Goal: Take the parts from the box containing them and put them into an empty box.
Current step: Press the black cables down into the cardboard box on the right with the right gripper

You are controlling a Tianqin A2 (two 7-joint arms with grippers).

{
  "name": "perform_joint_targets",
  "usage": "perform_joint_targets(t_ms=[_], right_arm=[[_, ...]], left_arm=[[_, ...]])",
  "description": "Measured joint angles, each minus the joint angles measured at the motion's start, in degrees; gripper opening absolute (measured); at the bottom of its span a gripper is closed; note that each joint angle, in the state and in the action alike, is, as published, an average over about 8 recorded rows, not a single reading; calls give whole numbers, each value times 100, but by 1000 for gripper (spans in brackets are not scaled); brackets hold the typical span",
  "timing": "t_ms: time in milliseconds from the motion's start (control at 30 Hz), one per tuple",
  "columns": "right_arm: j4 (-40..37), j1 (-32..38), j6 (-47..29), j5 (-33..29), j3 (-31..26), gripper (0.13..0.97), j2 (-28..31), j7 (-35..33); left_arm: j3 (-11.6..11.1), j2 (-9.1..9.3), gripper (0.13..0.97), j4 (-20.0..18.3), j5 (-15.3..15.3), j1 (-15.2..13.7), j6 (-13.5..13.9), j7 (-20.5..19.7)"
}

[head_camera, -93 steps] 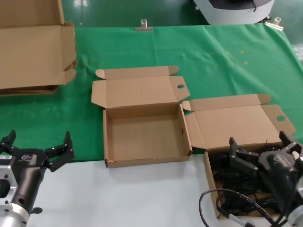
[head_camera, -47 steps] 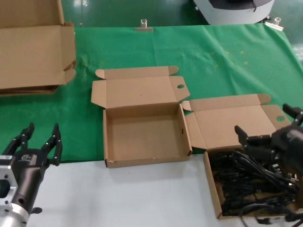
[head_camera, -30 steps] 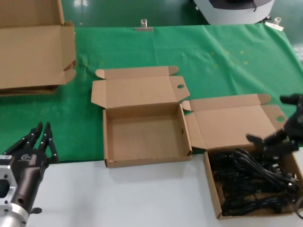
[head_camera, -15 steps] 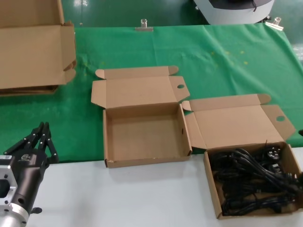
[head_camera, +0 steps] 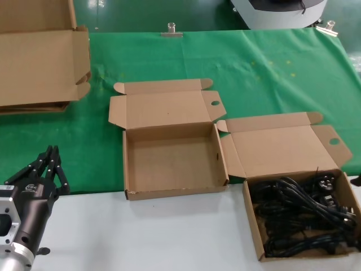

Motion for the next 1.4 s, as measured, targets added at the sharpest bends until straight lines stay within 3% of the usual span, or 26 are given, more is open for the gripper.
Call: perform_joint_targets(t_ms=[567,833,967,1400], right_arm=[[-345,-550,-52,-490,607,919,-698,-442],[-637,-532,-21,-684,721,807,-1035,-667],[-846,-501,7,-795,741,807,-1194,-783],[-1581,-429,239,-1112,775,524,-1586,-1184]], left_arm=[[0,0,172,0,1,0,0,0],[0,0,172,0,0,0,0,-1],[0,0,172,0,0,0,0,-2],[0,0,172,0,1,0,0,-2]])
